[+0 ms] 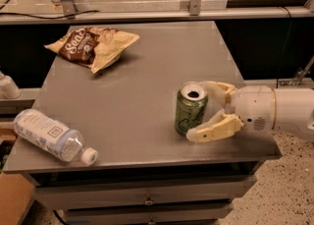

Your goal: Move green can near brown chip bag

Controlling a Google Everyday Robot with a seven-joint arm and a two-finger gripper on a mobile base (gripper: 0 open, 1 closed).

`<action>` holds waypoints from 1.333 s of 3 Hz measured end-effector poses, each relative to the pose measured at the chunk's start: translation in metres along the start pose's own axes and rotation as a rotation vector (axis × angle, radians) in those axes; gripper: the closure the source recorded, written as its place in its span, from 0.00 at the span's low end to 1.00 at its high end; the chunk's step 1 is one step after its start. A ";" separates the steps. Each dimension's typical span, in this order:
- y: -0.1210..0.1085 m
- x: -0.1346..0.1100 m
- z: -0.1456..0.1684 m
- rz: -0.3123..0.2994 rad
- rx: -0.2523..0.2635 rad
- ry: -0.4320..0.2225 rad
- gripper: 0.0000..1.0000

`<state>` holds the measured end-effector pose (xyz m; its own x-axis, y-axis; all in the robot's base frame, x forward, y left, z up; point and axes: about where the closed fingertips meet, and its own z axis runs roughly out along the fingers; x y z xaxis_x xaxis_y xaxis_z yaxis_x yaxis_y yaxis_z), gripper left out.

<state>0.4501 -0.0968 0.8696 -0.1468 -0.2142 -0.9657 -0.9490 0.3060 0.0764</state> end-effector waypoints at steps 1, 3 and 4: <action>0.002 0.004 0.005 0.010 -0.005 -0.022 0.41; -0.015 -0.007 -0.003 0.008 0.020 -0.042 0.86; -0.037 -0.025 -0.019 0.015 0.077 -0.050 1.00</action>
Offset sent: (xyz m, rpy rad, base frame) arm 0.0111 -0.0110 -0.0007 0.0502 -0.0078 -0.0302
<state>0.4831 -0.1205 0.8956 -0.1451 -0.1634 -0.9758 -0.9223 0.3795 0.0736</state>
